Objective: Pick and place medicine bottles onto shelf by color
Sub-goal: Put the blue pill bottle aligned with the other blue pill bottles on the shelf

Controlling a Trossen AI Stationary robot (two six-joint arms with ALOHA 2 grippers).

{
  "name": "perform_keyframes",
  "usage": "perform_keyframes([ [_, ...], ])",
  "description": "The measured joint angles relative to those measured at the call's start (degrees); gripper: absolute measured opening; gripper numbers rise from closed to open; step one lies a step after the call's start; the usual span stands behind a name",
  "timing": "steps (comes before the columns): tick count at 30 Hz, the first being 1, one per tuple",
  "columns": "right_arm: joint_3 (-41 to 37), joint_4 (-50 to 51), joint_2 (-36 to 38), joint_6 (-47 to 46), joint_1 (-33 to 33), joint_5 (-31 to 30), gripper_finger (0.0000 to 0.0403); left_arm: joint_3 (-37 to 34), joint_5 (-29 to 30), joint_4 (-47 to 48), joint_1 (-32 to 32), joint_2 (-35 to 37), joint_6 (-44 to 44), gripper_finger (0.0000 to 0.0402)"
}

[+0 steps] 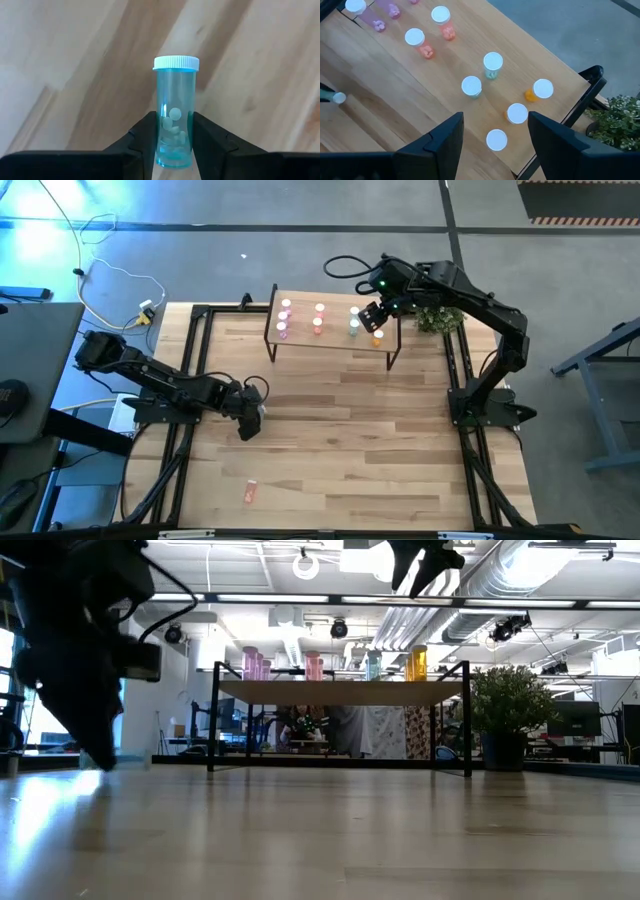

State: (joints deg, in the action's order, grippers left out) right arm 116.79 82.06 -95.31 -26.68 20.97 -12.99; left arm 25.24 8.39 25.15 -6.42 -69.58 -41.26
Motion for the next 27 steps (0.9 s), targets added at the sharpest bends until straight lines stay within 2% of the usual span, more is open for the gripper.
perform_keyframes([
  [6, 0.00, -0.31, 0.00, 0.54, 0.00, 3.77, 0.0213, 3.80, -0.39, 0.04, 0.02, 0.10, 2.30, 0.0097],
  [16, 0.00, -6.27, 0.00, 5.47, -0.02, 15.42, 0.0213, 11.62, 0.26, -0.60, 2.86, 0.17, 10.65, 0.0098],
  [22, 0.00, -9.73, 0.00, 7.55, 0.00, 20.98, 0.0213, 15.23, 0.44, -4.34, 6.74, 0.21, 15.82, 0.0099],
  [27, 0.00, -11.99, 0.00, 7.26, -0.02, 22.96, 0.0213, 17.15, 0.10, -11.45, 9.89, 0.22, 17.19, 0.0099],
])
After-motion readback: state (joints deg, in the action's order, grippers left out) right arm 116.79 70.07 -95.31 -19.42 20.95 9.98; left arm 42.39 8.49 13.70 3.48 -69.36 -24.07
